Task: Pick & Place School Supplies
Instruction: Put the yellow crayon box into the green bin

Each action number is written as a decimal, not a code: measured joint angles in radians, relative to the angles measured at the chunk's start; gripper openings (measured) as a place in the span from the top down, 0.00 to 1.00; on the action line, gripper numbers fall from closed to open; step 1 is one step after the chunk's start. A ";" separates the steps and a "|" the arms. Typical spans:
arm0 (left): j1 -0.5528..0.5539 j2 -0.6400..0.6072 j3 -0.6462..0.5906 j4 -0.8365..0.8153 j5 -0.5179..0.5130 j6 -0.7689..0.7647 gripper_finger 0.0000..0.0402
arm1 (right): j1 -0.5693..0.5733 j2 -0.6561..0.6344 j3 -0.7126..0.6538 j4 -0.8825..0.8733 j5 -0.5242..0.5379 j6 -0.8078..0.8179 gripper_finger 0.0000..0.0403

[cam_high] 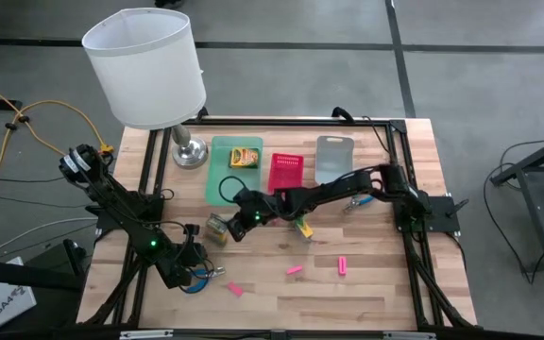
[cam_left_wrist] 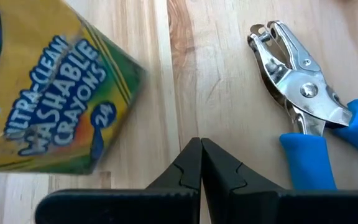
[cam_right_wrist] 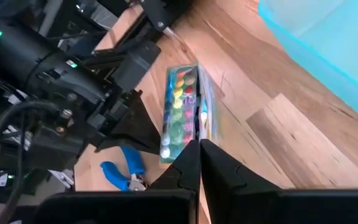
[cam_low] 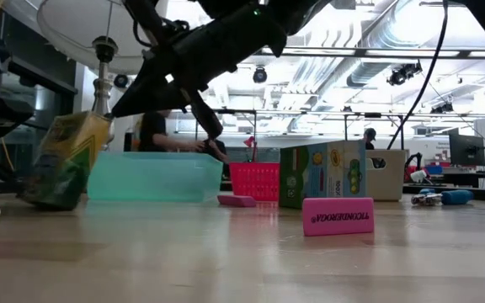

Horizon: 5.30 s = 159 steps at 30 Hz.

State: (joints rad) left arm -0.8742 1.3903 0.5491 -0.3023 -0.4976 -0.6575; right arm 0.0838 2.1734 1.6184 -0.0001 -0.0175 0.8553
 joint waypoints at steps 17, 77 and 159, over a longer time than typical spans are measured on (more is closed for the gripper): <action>0.000 0.000 0.000 0.016 -0.041 -0.005 1.00 | 0.005 -0.001 0.000 0.006 -0.041 -0.048 0.99; -0.008 -0.040 0.017 -0.260 -0.004 -0.090 0.84 | 0.067 -0.009 0.001 -0.019 -0.037 -0.123 0.99; 0.514 -0.313 0.039 -0.099 0.510 0.551 0.41 | 0.067 -0.008 0.000 0.011 -0.091 -0.146 0.99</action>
State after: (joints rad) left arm -0.3602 1.0772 0.5884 -0.4015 0.0126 -0.1062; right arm 0.1509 2.1651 1.6184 0.0105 -0.1081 0.7093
